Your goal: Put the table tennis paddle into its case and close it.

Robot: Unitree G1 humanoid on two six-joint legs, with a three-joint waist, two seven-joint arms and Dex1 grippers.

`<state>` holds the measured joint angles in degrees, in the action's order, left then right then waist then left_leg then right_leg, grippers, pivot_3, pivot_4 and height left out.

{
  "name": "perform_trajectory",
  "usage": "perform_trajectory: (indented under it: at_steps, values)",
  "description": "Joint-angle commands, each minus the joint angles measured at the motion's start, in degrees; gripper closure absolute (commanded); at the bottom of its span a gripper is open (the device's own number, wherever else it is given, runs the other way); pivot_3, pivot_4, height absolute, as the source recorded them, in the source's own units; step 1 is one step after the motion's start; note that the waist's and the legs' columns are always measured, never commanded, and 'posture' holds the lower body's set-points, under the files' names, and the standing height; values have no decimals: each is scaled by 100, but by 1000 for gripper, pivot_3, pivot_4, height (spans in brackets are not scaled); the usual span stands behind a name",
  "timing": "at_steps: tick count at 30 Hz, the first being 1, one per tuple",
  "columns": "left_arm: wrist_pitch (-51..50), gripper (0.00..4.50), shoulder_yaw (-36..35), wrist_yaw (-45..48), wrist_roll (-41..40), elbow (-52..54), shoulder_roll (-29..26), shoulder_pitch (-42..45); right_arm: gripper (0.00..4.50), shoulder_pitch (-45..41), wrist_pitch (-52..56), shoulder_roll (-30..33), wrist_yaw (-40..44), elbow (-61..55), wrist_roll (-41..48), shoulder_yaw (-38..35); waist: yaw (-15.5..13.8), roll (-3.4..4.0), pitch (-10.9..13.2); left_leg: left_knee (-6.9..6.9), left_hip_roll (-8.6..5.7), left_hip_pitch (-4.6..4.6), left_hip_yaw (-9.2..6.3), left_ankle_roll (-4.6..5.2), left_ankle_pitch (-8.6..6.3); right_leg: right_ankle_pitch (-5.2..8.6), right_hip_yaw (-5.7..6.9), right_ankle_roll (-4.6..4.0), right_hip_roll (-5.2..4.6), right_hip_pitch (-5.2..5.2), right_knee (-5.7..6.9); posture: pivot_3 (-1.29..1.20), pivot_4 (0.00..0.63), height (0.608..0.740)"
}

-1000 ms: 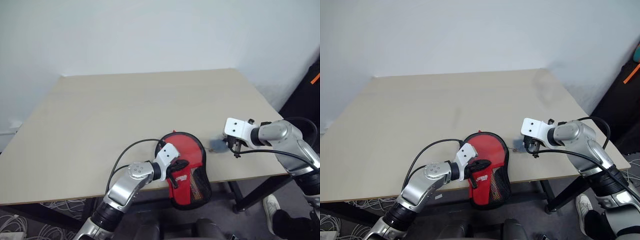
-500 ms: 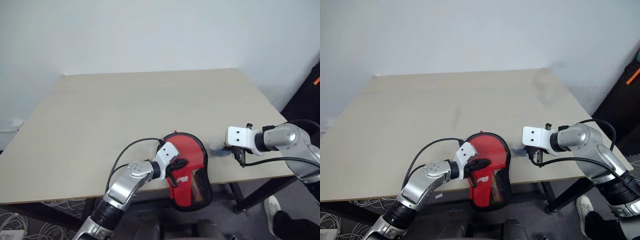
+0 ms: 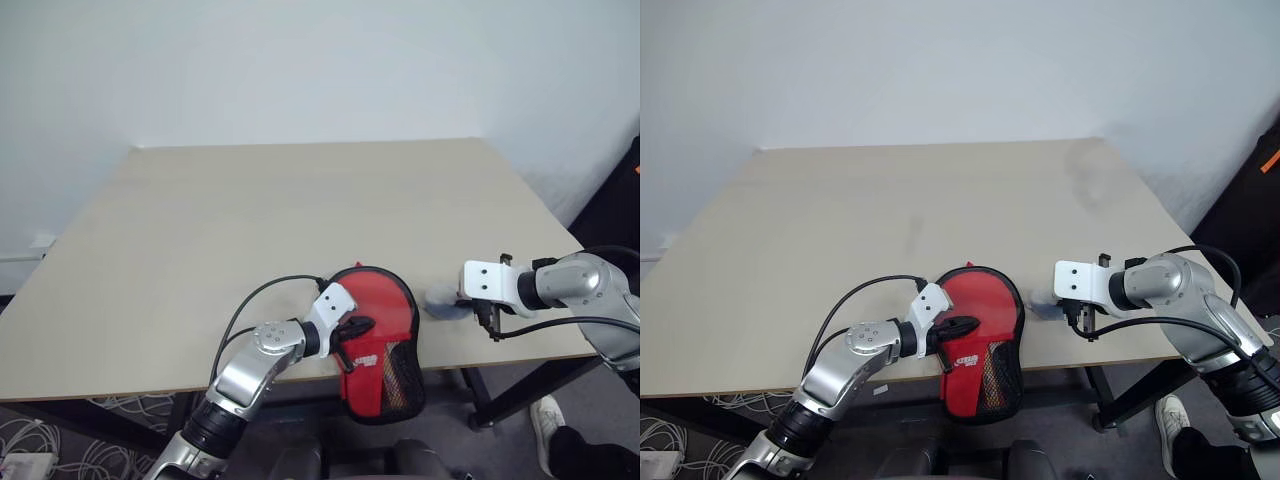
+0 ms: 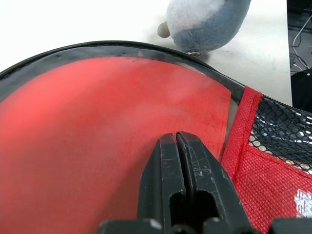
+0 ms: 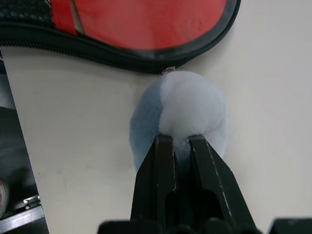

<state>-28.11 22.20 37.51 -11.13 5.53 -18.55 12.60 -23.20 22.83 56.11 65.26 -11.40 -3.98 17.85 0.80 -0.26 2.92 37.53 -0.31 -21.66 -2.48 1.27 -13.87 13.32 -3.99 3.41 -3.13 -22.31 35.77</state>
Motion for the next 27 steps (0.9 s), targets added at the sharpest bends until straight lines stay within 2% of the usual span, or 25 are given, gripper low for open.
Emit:
perform_trajectory:
  at_steps: [1,11,14,19,23,27]
  values:
    - [-245,4500,57,-63,267,-483,-159,-167,4488,97,6,266,246,57,-18,-118,-8,0,0,0,0,0,0,0,0,0,0,0,0,0,0,0,0,740]
    - [-244,4500,30,-41,297,-548,-127,-117,4488,24,65,161,309,59,89,-214,-78,0,-1,4,0,1,2,0,0,0,0,0,0,1,1,0,0,740]
    - [-247,4500,27,-26,299,-534,-132,-120,3645,-64,121,73,210,150,23,-183,-76,-2,-1,5,1,2,2,0,0,0,0,0,0,2,1,0,0,740]
    - [-253,4500,27,-5,324,-533,-116,-124,1919,-224,157,82,420,94,240,-331,-63,-3,-2,13,11,7,12,0,0,-2,0,-1,2,0,8,0,0,740]
    - [-246,4500,26,-2,342,-550,-100,-120,1919,-493,363,-15,710,108,775,-593,-52,-3,-2,23,20,7,16,-2,-1,-2,1,-1,5,0,9,0,0,740]
    - [-236,4500,35,0,361,-564,-76,-110,1919,-1063,485,-387,369,949,541,-403,14,-3,-4,28,22,8,22,-17,-9,-2,0,-1,5,0,9,0,0,740]
